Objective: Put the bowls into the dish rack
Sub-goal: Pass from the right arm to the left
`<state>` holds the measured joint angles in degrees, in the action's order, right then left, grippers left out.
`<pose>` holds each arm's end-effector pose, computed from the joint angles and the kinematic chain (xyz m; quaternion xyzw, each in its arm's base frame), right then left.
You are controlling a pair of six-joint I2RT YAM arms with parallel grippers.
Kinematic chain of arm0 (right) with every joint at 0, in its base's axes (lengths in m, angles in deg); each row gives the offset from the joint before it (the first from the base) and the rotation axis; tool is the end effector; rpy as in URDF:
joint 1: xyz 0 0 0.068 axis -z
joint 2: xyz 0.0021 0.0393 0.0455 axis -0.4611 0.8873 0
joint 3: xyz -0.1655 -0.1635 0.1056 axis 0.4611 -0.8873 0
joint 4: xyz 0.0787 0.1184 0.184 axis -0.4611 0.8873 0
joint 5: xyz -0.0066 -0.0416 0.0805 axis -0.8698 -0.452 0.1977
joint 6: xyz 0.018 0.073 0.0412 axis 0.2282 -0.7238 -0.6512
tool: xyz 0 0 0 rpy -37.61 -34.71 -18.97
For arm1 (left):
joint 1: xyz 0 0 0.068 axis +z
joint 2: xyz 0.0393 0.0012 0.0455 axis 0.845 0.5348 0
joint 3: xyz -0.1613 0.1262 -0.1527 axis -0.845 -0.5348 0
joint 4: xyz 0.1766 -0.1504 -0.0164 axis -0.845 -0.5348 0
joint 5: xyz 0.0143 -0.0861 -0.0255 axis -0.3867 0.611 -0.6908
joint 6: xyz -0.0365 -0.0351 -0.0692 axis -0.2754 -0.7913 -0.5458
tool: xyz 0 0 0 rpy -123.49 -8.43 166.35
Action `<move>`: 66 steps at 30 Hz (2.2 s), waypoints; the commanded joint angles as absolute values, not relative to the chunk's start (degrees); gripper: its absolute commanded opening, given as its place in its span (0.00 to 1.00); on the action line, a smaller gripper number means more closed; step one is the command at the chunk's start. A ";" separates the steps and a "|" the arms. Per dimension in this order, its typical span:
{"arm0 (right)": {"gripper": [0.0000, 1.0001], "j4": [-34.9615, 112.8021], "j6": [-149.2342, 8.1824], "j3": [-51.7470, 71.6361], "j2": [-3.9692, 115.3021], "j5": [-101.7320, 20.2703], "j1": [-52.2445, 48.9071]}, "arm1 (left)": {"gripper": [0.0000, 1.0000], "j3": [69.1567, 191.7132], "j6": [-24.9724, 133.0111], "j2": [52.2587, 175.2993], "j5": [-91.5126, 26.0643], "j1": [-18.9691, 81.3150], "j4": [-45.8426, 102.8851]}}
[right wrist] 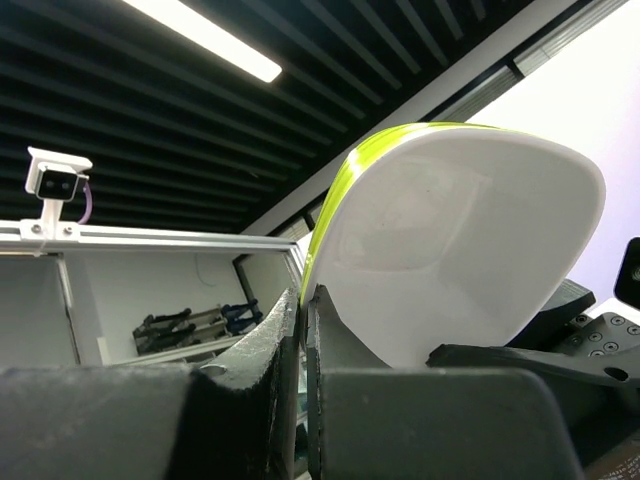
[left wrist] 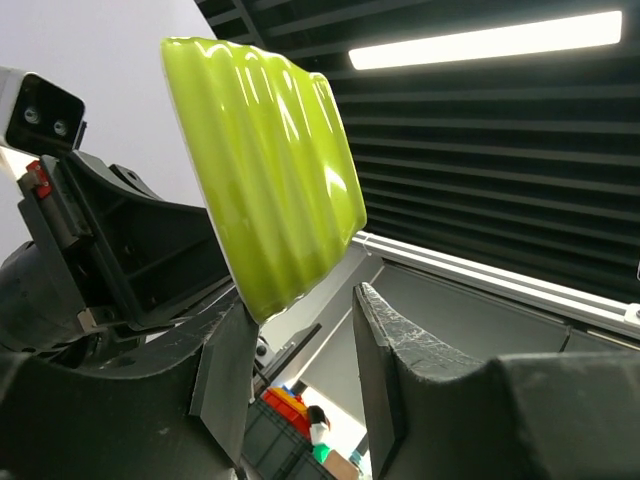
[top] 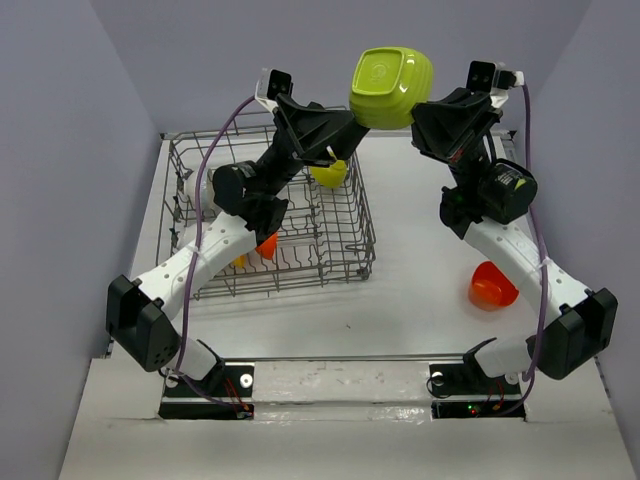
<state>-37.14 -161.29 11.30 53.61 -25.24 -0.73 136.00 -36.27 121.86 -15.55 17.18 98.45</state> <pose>0.1887 0.1348 0.5448 -0.0828 0.2290 0.8761 0.4162 0.1827 -0.1989 0.5264 0.0830 0.2824 -0.9182 0.2651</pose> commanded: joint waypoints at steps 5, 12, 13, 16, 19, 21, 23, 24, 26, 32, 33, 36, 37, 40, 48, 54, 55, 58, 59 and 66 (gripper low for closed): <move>0.01 -58.62 -162.68 8.67 53.34 -27.28 -0.49 | 0.50 140.71 -35.04 120.02 -15.67 16.28 140.76; 0.01 -61.87 -163.64 4.54 52.98 -27.81 -0.49 | 0.47 140.44 -32.14 117.66 -15.23 16.19 138.83; 0.01 -62.22 -163.73 3.84 52.72 -27.81 -0.49 | 0.46 140.44 -31.53 117.48 -15.15 16.19 138.48; 0.01 -62.66 -163.73 2.08 51.93 -27.98 -0.49 | 0.44 140.36 -30.82 116.77 -15.06 16.28 138.04; 0.01 -63.01 -163.29 0.85 50.96 -27.98 -0.49 | 0.43 140.27 -29.77 116.07 -14.97 16.19 137.25; 0.01 -63.80 -163.29 -0.56 50.61 -28.24 -0.49 | 0.42 140.27 -29.06 115.72 -14.97 16.19 136.72; 0.01 -64.77 -163.47 -1.79 50.70 -28.51 -0.49 | 0.41 140.36 -28.71 115.45 -14.88 16.28 136.46; 0.01 -65.03 -163.64 -2.14 50.87 -28.60 -0.49 | 0.41 140.36 -28.36 115.28 -14.88 16.28 136.37; 0.01 -65.65 -164.17 -3.19 51.14 -28.60 -0.49 | 0.41 140.27 -27.92 114.84 -14.88 16.28 135.84; 0.01 -65.65 -163.64 -6.36 50.52 -28.25 -0.49 | 0.38 140.18 -25.46 113.78 -14.71 16.28 133.83; 0.01 -65.65 -163.64 -6.54 50.52 -28.24 -0.49 | 0.38 140.18 -25.02 113.61 -14.62 16.28 133.38; 0.01 -65.65 -163.82 -6.71 50.79 -27.98 -0.49 | 0.37 140.35 -24.14 113.52 -14.53 16.28 132.85; 0.01 -65.65 -163.91 -6.89 50.96 -27.81 -0.49 | 0.36 140.44 -23.79 113.61 -14.53 16.28 132.77; 0.01 -65.65 -163.99 -7.15 51.05 -27.37 -0.49 | 0.35 140.71 -23.00 113.52 -14.44 16.19 132.24; 0.01 -65.65 -164.52 -8.03 52.01 -26.58 -0.49 | 0.31 141.85 -20.80 114.04 -14.79 16.28 131.62; 0.01 -65.65 -164.70 -8.56 52.98 -25.96 -0.49 | 0.14 142.64 -20.45 114.05 -14.88 16.28 131.97; 0.01 -65.65 -164.70 -8.65 53.25 -25.87 -0.49 | 0.12 142.64 -20.36 113.96 -14.88 16.19 131.89; 0.01 -65.65 -164.70 -8.74 53.77 -25.78 -0.49 | 0.03 142.64 -19.92 113.70 -14.88 16.28 131.98; 0.01 -65.65 -164.61 -8.74 54.04 -25.70 -0.49 | 0.01 142.73 -19.57 113.61 -14.79 16.28 131.97; 0.08 -65.65 -164.43 -8.12 55.09 -25.26 -0.49 | 0.00 143.17 -17.81 112.55 -14.09 16.28 131.80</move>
